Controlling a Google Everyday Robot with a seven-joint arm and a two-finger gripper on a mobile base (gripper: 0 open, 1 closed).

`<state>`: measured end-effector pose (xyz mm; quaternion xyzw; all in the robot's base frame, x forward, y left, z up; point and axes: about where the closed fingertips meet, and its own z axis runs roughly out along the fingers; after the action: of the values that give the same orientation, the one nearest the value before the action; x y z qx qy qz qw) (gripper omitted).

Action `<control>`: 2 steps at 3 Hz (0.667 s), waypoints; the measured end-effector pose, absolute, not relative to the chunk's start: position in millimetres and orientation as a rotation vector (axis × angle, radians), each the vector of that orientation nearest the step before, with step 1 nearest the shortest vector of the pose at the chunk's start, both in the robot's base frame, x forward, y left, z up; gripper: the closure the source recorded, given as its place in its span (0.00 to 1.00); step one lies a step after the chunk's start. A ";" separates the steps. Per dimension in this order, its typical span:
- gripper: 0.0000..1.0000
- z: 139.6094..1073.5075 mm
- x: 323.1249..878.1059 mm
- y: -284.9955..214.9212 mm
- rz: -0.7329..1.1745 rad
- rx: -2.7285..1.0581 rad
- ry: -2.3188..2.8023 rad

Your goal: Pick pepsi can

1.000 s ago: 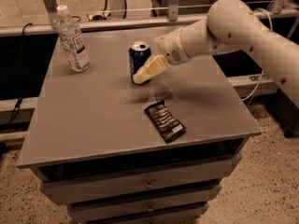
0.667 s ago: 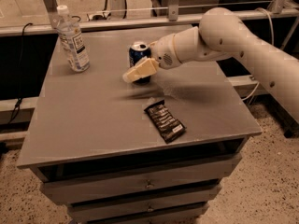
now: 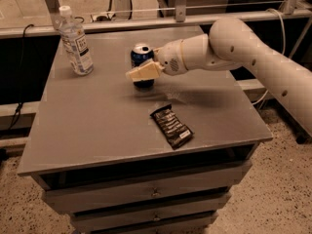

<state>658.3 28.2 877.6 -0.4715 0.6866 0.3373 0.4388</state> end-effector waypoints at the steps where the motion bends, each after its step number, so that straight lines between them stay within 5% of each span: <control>1: 0.87 898.5 647.2 9.4 0.890 -1.132 1.674; 2: 1.00 934.0 628.1 -7.1 0.955 -1.124 1.629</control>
Offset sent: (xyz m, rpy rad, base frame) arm -0.0614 -0.0622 0.1067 0.1824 0.0265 0.0991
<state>628.1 -7.1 934.0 -0.4555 0.6602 0.3870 0.4549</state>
